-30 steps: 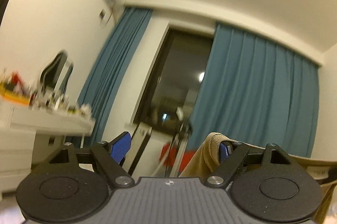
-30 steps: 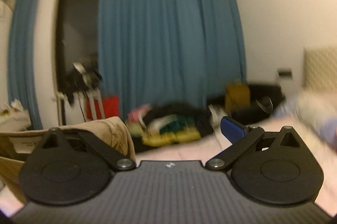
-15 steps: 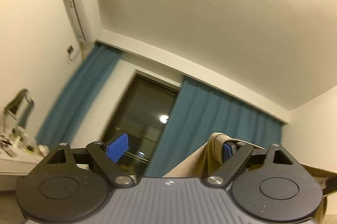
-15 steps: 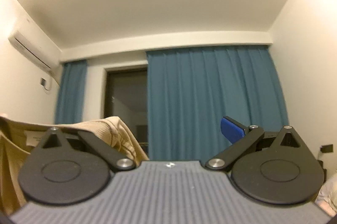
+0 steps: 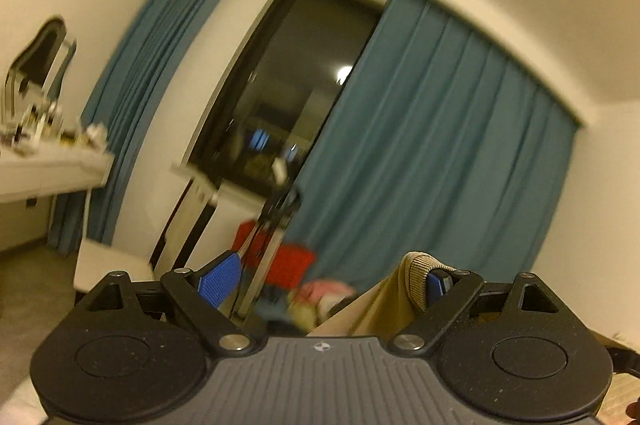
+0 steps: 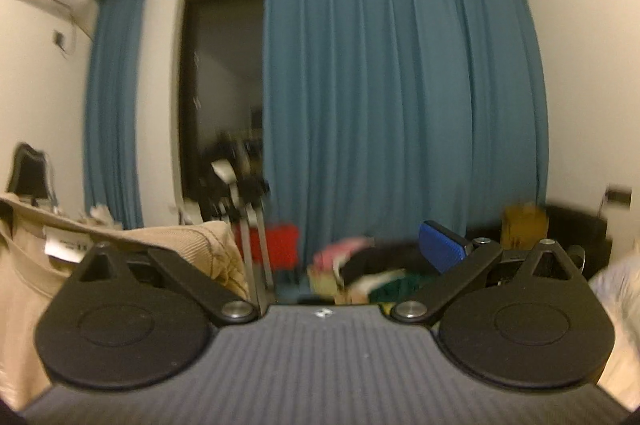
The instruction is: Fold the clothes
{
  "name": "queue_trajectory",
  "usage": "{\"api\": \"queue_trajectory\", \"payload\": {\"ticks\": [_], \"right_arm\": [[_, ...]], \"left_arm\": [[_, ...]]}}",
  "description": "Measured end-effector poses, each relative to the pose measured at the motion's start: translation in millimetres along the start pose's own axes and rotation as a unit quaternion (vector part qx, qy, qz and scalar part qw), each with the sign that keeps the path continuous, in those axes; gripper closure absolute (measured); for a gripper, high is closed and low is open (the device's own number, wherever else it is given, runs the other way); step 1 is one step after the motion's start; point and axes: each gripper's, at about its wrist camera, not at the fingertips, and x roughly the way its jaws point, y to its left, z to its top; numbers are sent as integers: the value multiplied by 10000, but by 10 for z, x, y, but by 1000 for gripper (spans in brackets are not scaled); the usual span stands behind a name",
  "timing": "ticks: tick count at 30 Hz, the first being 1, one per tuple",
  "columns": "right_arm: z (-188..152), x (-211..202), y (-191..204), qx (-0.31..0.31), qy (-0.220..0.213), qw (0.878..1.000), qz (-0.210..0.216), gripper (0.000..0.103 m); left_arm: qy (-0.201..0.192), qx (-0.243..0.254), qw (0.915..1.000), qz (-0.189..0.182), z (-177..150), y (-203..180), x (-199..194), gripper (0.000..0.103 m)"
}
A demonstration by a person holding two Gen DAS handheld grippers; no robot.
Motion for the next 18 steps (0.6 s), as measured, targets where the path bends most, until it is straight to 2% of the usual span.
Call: {"api": "queue_trajectory", "payload": {"ticks": [7,10,15,18], "right_arm": [[-822,1790,-169,78,319,9978,-577,0],[-1226,2514,-330,200,489,9957,-767,0],[-2192,3478,-423,341,1319,9869,-866,0],[-2774,3907,-474,454,2067,9744,-755,0]], "left_arm": [[325,106,9989,322,-549,143,2030,13],[785,248,9956,440,-951,330,2974,13],[1638,428,9833,661,-1900,851,3987,14],[2285,561,9693,710,-2307,1088,4350,14]]}}
